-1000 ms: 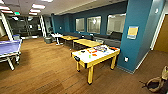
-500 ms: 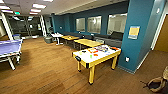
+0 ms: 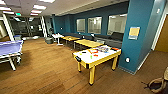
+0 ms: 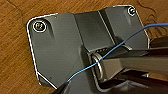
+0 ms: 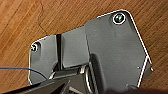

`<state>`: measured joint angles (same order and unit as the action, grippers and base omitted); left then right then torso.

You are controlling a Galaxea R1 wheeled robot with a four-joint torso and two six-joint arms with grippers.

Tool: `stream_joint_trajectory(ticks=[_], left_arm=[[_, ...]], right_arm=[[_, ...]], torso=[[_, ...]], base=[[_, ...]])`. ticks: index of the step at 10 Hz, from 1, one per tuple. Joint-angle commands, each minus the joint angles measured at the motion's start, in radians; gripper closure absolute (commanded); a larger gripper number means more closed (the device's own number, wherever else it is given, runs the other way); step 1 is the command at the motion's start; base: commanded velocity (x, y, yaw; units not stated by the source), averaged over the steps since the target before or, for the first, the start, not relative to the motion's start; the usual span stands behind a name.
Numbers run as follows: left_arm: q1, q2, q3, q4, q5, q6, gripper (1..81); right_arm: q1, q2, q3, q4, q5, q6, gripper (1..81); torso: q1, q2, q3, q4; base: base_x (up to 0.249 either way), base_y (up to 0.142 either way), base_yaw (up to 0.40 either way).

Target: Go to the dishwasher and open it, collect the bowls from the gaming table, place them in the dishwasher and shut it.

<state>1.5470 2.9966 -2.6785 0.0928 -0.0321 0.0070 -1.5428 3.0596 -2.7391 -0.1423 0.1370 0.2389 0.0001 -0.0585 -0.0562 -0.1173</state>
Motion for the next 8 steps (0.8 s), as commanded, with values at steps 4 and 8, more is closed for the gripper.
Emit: stream_joint_trajectory(ticks=[4, 8], left_arm=[[-0.060, -0.010, -0.001, -0.004, 0.047, 0.007, 1.0], [-0.060, -0.008, -0.001, -0.004, 0.047, 0.007, 1.0]], right_arm=[[0.063, 0.011, 0.006, -0.008, -0.040, -0.003, 1.0], [0.062, 0.011, 0.004, -0.008, -0.040, -0.003, 1.0]], torso=[[0.001, 0.001, 0.000, 0.000], [0.000, 0.000, 0.000, 0.000]], base=[[0.136, 0.000, 0.000], [0.137, 0.000, 0.000]])
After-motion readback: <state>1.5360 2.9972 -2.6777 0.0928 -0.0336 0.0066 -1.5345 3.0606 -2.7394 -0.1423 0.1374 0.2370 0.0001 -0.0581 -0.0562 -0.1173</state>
